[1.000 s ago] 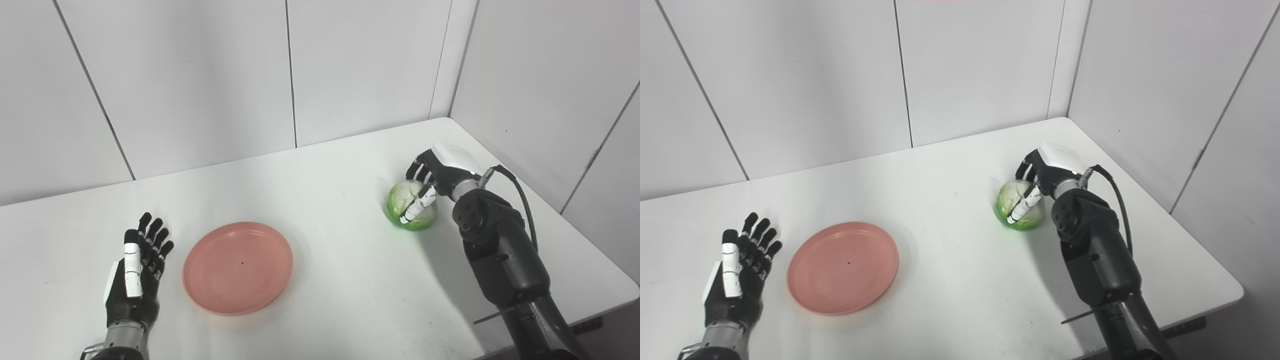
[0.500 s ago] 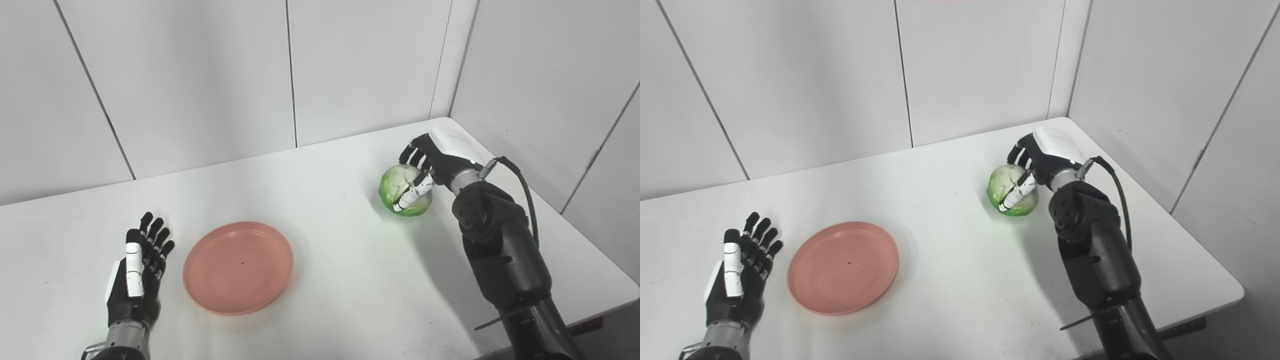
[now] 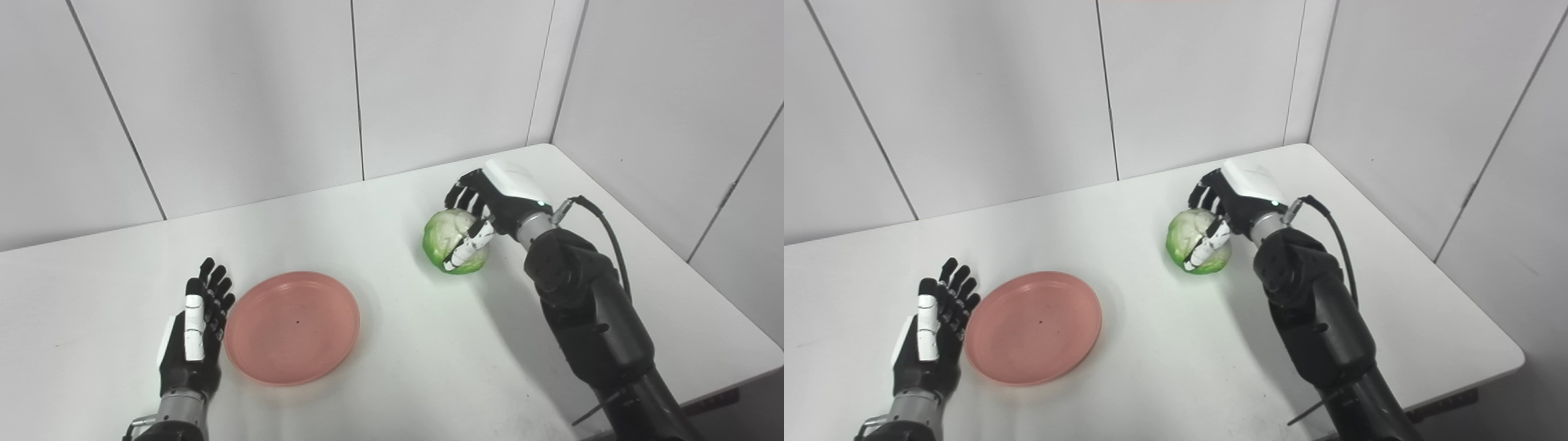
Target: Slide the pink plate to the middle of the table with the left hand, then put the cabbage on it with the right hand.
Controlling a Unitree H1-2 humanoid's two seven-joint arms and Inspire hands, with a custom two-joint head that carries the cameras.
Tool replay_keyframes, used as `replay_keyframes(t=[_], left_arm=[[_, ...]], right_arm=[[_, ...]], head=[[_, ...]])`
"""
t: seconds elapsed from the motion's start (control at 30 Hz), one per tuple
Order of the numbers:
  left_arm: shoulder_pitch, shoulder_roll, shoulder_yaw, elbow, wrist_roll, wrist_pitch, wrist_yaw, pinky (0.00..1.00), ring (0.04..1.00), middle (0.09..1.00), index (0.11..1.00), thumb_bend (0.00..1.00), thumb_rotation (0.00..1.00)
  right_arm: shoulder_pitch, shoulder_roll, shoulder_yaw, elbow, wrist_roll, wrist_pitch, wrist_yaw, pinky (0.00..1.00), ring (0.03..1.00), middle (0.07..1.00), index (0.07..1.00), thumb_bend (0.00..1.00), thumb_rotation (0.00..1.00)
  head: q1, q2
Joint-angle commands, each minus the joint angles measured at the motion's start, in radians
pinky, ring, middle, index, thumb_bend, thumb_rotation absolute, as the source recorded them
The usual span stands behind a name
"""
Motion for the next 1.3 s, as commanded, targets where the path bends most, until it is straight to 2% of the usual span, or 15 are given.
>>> replay_keyframes(t=[0.0,0.1,0.3,0.47,0.5,0.63,0.73,0.83,1.07,1.27], left_arm=[[-0.001,-0.017,-0.015,-0.045,0.024,0.023,0.022,0.99,0.993,0.99,0.995,0.76,1.0],[0.01,-0.036,-0.03,-0.092,0.048,0.079,0.048,0.99,0.99,0.992,0.998,0.75,1.0],[0.023,-0.066,-0.059,-0.148,0.091,0.146,0.093,0.98,0.984,0.989,0.994,0.72,1.0],[0.027,-0.087,-0.074,-0.171,0.103,0.165,0.105,1.0,1.0,1.0,1.0,0.7,1.0],[0.027,-0.092,-0.077,-0.175,0.106,0.172,0.11,1.0,1.0,1.0,1.0,0.69,1.0],[0.025,-0.103,-0.089,-0.18,0.123,0.174,0.125,1.0,1.0,1.0,0.997,0.69,1.0],[0.022,-0.109,-0.098,-0.186,0.145,0.186,0.141,1.0,1.0,1.0,0.995,0.71,1.0],[0.021,-0.117,-0.103,-0.193,0.163,0.195,0.151,0.99,0.995,0.999,0.995,0.72,1.0],[0.019,-0.127,-0.114,-0.2,0.193,0.205,0.166,0.98,0.988,0.992,0.996,0.72,1.0],[0.012,-0.134,-0.114,-0.205,0.197,0.215,0.163,0.99,0.998,0.997,1.0,0.71,1.0]], right_arm=[[-0.027,-0.014,0.002,-0.049,0.039,-0.043,-0.04,0.17,0.263,0.463,0.488,0.53,0.0],[-0.02,-0.019,0.021,-0.07,0.086,-0.065,-0.039,0.19,0.284,0.41,0.509,0.52,0.0],[-0.025,-0.01,0.063,-0.11,0.165,-0.053,-0.024,0.21,0.3,0.404,0.51,0.52,0.0],[-0.046,0.0,0.111,-0.114,0.18,-0.054,-0.028,0.21,0.3,0.399,0.518,0.52,0.0],[-0.052,0.004,0.118,-0.112,0.186,-0.054,-0.03,0.18,0.264,0.449,0.496,0.53,0.0],[-0.082,0.02,0.149,-0.094,0.202,-0.067,-0.039,0.13,0.211,0.47,0.485,0.53,0.0],[-0.102,0.031,0.175,-0.08,0.201,-0.066,-0.04,0.21,0.309,0.425,0.513,0.52,0.0],[-0.116,0.052,0.196,-0.071,0.209,-0.043,-0.028,0.27,0.37,0.44,0.525,0.52,0.0],[-0.126,0.093,0.251,0.002,0.204,-0.084,-0.059,0.29,0.376,0.444,0.524,0.52,0.0],[-0.139,0.122,0.297,0.069,0.184,-0.105,-0.082,0.2,0.304,0.4,0.513,0.52,0.0]], head=[[0.002,0.0],[0.053,0.0],[0.118,0.008],[0.166,0.014],[0.175,0.017],[0.204,0.027],[0.215,0.031],[0.232,0.039],[0.244,0.049],[0.255,0.06]])
